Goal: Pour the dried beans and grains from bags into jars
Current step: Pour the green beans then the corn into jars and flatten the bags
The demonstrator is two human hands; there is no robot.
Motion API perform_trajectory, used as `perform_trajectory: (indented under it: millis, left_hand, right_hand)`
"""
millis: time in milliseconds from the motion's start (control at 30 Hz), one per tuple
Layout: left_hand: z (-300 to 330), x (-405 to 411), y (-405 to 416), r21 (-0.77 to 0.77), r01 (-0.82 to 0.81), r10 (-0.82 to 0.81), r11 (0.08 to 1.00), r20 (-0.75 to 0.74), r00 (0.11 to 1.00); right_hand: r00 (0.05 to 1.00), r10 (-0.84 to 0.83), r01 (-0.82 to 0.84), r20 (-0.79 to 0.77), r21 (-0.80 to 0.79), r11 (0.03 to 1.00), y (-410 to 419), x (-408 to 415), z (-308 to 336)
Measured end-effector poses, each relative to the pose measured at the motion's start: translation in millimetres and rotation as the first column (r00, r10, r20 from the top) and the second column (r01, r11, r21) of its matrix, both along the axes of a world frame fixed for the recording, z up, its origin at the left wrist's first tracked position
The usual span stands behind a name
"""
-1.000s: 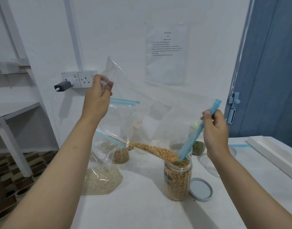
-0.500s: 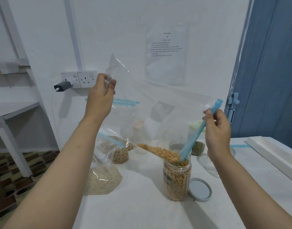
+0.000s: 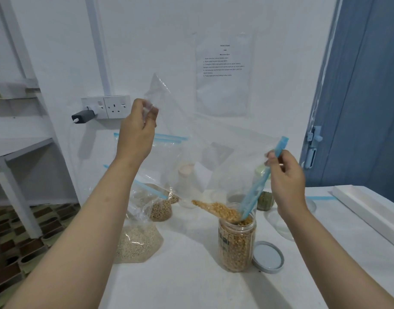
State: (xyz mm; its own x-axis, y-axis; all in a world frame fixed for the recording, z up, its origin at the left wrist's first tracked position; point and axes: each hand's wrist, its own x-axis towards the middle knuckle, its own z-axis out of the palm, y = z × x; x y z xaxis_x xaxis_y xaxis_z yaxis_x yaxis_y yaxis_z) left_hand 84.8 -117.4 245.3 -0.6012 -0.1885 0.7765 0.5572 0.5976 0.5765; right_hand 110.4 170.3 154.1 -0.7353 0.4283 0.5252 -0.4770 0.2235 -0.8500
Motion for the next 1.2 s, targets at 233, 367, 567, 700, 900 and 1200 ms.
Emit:
perform_trajectory:
  millis: [233, 367, 567, 700, 900, 1200]
  left_hand:
    - [0, 1, 1, 0.022, 0.023, -0.023, 0.999, 0.001, 1.0]
    - [-7, 0, -4, 0.04, 0.012, -0.015, 0.999, 0.069, 0.998]
    - [-30, -2, -27, -0.188, 0.19, -0.112, 0.964, 0.358, 0.927]
    - [-49, -4, -36, -0.149, 0.052, -0.014, 0.987, 0.241, 0.97]
    - [-79, -9, -30, 0.173, -0.194, 0.129, 0.966, 0.329, 0.935]
    - [-100, -27, -22, 0.833, 0.275, -0.537, 0.48, 0.031, 0.843]
  right_hand:
    - [1.0, 0.003, -0.003, 0.015, -0.014, 1.0, 2, -1, -3]
    - [0.999, 0.019, -0.018, 0.048, -0.019, 1.0, -1, -1, -6]
    - [0.999, 0.034, -0.029, 0.04, -0.122, 0.992, -5, 5, -11]
    - [0.997, 0.062, -0.053, 0.042, -0.181, 0.982, -5, 6, -15]
    - [0.997, 0.076, -0.07, 0.031, -0.172, 0.983, -5, 9, -15]
    - [0.995, 0.091, -0.081, 0.041, -0.201, 0.976, -3, 11, -13]
